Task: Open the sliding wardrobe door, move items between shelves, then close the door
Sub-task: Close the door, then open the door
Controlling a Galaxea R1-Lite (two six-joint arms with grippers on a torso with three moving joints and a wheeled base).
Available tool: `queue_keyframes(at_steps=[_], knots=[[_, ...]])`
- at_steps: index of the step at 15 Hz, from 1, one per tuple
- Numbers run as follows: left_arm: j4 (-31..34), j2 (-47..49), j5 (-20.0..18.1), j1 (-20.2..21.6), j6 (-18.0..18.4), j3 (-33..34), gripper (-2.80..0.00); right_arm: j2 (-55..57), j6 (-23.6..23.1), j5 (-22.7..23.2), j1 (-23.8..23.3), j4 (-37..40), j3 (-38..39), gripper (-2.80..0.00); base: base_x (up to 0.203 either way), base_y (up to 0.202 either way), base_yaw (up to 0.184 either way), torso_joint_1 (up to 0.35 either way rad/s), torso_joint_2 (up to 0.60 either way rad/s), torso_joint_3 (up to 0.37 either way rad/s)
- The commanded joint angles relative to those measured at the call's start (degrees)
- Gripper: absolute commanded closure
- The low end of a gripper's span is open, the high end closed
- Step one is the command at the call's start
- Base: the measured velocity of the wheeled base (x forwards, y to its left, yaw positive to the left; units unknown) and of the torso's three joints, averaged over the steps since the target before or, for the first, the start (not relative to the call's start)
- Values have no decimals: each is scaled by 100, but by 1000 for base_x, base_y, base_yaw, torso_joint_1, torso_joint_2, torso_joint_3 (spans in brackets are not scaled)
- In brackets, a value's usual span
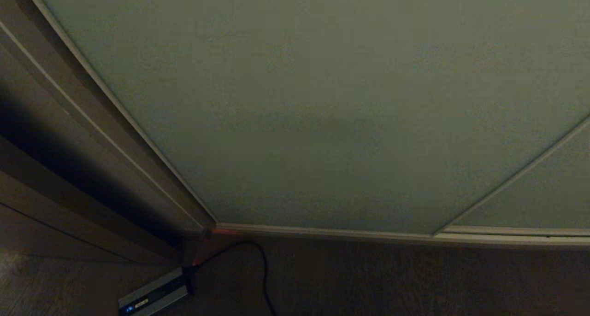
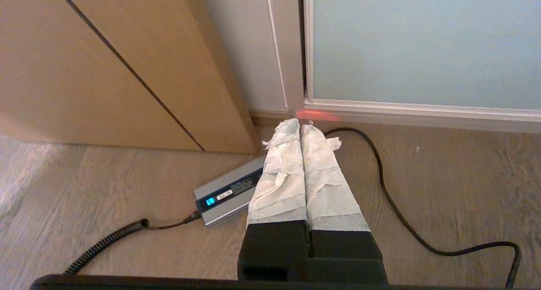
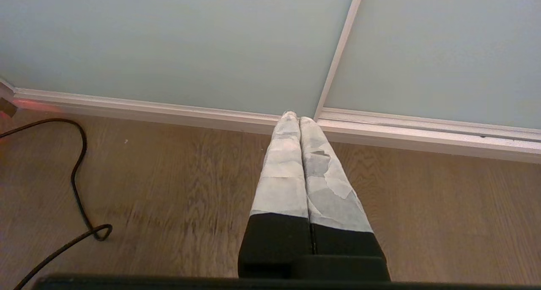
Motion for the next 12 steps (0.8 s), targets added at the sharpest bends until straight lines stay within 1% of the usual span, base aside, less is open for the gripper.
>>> queue_keyframes(at_steps=[1,5,8,10,12], knots=[[0,7,5,0,7,1,0,9,-1,1,0,5,26,0,0,0,0,0,0,0],[25,8,-180,0,261,27,0,9,-1,1,0,5,26,0,0,0,0,0,0,0],[-85,7,-211,0,234,57,0,18,-1,1,2,3,26,0,0,0,0,0,0,0],[-92,7,-219,0,194,-180,0,9,-1,1,0,0,26,0,0,0,0,0,0,0],[-90,137,-208,0,171,-825,0,9,-1,1,0,5,26,0,0,0,0,0,0,0]])
